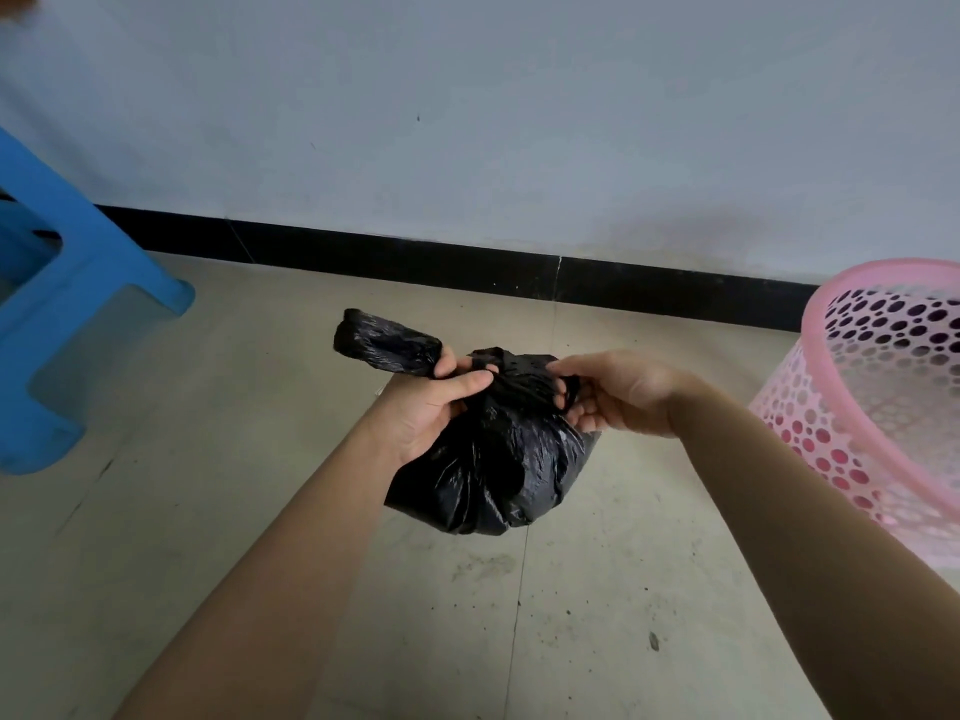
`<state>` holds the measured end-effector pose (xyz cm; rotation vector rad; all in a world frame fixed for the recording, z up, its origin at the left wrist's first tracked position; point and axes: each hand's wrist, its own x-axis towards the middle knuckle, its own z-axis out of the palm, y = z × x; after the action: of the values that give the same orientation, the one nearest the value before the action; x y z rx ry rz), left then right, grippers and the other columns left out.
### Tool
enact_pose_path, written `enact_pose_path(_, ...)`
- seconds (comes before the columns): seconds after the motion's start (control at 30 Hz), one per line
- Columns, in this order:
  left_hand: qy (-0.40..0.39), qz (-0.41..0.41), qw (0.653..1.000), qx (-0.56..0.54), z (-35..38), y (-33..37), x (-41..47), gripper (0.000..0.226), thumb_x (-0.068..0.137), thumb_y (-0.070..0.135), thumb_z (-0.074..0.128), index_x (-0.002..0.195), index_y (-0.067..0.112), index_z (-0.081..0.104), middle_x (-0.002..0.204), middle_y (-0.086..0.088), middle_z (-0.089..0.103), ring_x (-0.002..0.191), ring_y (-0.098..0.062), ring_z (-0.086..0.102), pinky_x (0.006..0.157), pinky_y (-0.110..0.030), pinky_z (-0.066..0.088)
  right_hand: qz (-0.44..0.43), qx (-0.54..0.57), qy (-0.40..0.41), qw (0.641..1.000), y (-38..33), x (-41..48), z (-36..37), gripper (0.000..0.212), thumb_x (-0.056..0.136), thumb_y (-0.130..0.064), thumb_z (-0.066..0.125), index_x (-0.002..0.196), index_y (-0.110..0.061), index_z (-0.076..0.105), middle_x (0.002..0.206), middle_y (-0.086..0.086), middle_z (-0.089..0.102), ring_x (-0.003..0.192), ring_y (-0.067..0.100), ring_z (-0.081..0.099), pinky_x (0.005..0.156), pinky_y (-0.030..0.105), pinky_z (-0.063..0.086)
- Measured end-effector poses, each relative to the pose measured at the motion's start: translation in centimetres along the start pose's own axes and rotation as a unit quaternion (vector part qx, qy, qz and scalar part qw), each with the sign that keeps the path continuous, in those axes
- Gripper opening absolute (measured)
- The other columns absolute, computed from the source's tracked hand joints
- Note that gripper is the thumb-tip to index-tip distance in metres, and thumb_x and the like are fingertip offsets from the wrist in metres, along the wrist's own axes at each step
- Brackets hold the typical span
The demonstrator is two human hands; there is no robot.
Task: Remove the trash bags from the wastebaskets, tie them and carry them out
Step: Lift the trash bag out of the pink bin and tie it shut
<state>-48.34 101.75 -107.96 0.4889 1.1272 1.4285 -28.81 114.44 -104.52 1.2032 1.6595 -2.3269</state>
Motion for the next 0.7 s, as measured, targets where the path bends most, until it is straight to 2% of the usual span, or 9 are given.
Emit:
enact_pose_path(0.1, -0.043, 0.005, 0.992, 0.119, 0.1, 0.9, -0.3, 0.048, 0.085, -0.017, 0.061, 0.066, 0.018, 0.033, 0.092, -0.009, 0.062, 0.099, -0.024, 0.068, 0.093, -0.034, 0.055, -0.065, -0.196, 0.145, 0.968, -0.2, 0.5, -0.8, 0.029, 0.101, -0.035, 0.054, 0.100, -0.013, 0.073, 0.095, 0.003, 0.073, 0.087, 0.017, 0.067, 0.081, 0.030, 0.053)
enact_pose_path(0.17, -0.060, 0.008, 0.983, 0.172, 0.2, 1.6, -0.3, 0.048, 0.085, -0.018, 0.061, 0.067, 0.016, 0.033, 0.088, -0.006, 0.061, 0.098, -0.023, 0.068, 0.092, -0.030, 0.054, -0.133, -0.216, 0.198, 0.947, -0.7, 0.5, -0.7, 0.023, 0.101, -0.025, 0.055, 0.119, -0.023, 0.070, 0.116, -0.005, 0.069, 0.103, 0.007, 0.063, 0.094, 0.027, 0.047)
enact_pose_path(0.27, -0.088, 0.007, 0.968, 0.233, 0.6, 2.5, -0.4, 0.048, 0.084, -0.018, 0.063, 0.067, 0.015, 0.033, 0.094, -0.009, 0.056, 0.100, -0.025, 0.067, 0.093, -0.029, 0.053, -0.154, -0.194, 0.115, 0.962, -1.3, 0.5, 0.3, 0.046, 0.096, -0.004, 0.053, 0.134, -0.028, 0.060, 0.129, -0.009, 0.061, 0.108, -0.002, 0.055, 0.085, 0.011, 0.045)
enact_pose_path(0.3, -0.095, 0.008, 0.963, 0.252, 0.8, 2.8, -0.5, 0.048, 0.083, -0.017, 0.065, 0.066, 0.016, 0.034, 0.097, -0.010, 0.055, 0.102, -0.026, 0.066, 0.094, -0.030, 0.053, -0.139, -0.192, 0.075, 0.969, -1.3, 0.7, 0.7, 0.050, 0.094, -0.002, 0.054, 0.137, -0.028, 0.058, 0.131, -0.007, 0.061, 0.112, 0.003, 0.057, 0.088, 0.013, 0.048)
enact_pose_path(0.37, -0.090, 0.011, 0.954, 0.285, 0.8, 3.1, -0.6, 0.048, 0.082, -0.015, 0.068, 0.066, 0.016, 0.034, 0.100, -0.010, 0.057, 0.106, -0.027, 0.067, 0.097, -0.031, 0.052, -0.127, -0.224, 0.020, 0.966, -0.9, 1.1, 1.4, 0.054, 0.093, 0.000, 0.055, 0.140, -0.026, 0.055, 0.136, -0.005, 0.060, 0.121, 0.012, 0.059, 0.105, 0.029, 0.047)
enact_pose_path(0.43, -0.071, 0.021, 0.948, 0.311, 0.4, 3.1, -0.7, 0.048, 0.081, -0.012, 0.071, 0.065, 0.016, 0.035, 0.101, -0.012, 0.060, 0.112, -0.027, 0.066, 0.100, -0.033, 0.051, -0.122, -0.279, 0.015, 0.952, -0.6, 1.2, 1.7, 0.046, 0.095, -0.006, 0.058, 0.136, -0.025, 0.058, 0.129, -0.006, 0.066, 0.116, 0.014, 0.063, 0.104, 0.035, 0.047)
enact_pose_path(0.57, 0.027, 0.047, 0.955, 0.292, -0.7, 2.0, -0.8, 0.046, 0.080, -0.010, 0.072, 0.063, 0.018, 0.040, 0.098, -0.005, 0.073, 0.104, -0.019, 0.070, 0.100, -0.035, 0.050, -0.112, -0.326, 0.049, 0.937, -0.3, 1.0, 1.3, 0.018, 0.097, -0.018, 0.062, 0.113, -0.024, 0.068, 0.101, -0.006, 0.072, 0.096, 0.015, 0.067, 0.089, 0.031, 0.048)
enact_pose_path(0.63, 0.125, 0.091, 0.946, 0.284, -0.8, 1.1, -0.6, 0.046, 0.077, -0.010, 0.074, 0.064, 0.019, 0.041, 0.090, -0.001, 0.076, 0.095, -0.018, 0.072, 0.094, -0.035, 0.054, -0.105, -0.318, 0.040, 0.941, 0.1, 1.1, 1.4, 0.012, 0.097, -0.019, 0.062, 0.107, -0.024, 0.067, 0.097, -0.006, 0.071, 0.093, 0.014, 0.067, 0.084, 0.029, 0.048)
enact_pose_path(0.7, 0.235, 0.138, 0.919, 0.285, -0.7, 0.2, -0.2, 0.039, 0.074, -0.007, 0.075, 0.065, 0.020, 0.048, 0.083, -0.001, 0.075, 0.086, -0.019, 0.073, 0.082, -0.030, 0.057, -0.106, -0.304, 0.020, 0.946, 0.5, 1.1, 2.0, 0.009, 0.097, -0.018, 0.062, 0.102, -0.024, 0.066, 0.096, -0.005, 0.071, 0.094, 0.013, 0.067, 0.089, 0.032, 0.050)
